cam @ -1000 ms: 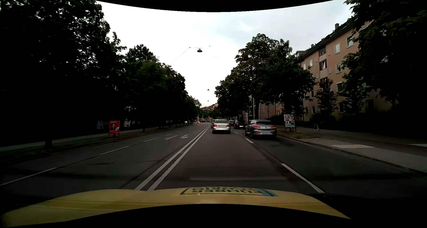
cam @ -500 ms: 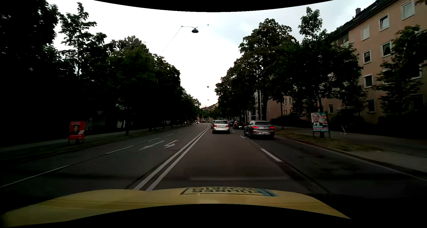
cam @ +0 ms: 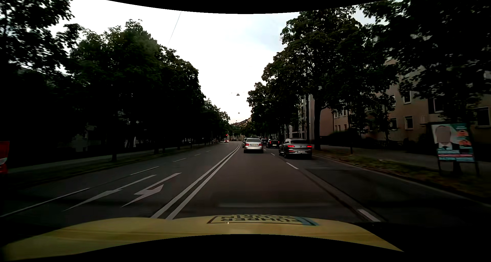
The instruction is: Follow the waypoints while adhering to traffic rules and regulations
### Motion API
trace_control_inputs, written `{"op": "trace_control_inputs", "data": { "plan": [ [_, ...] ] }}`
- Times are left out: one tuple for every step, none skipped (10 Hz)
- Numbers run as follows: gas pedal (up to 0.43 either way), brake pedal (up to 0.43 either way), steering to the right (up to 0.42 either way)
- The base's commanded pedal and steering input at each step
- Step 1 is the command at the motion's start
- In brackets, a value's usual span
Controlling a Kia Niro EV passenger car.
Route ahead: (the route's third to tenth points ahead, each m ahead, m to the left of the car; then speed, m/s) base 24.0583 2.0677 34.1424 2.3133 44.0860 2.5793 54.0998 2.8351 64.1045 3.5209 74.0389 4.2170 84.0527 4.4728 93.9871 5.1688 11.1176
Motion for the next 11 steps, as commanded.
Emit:
{"op": "trace_control_inputs", "data": {
  "plan": [
    [0.138, 0.000, -0.005],
    [0.138, 0.000, -0.005],
    [0.138, 0.000, -0.005],
    [0.138, 0.000, -0.004],
    [0.150, 0.000, -0.006],
    [0.150, 0.000, -0.008],
    [0.150, 0.000, -0.008],
    [0.138, 0.000, -0.008],
    [0.138, 0.000, -0.008],
    [0.130, 0.000, -0.008],
    [0.130, 0.000, -0.008]
  ]
}}
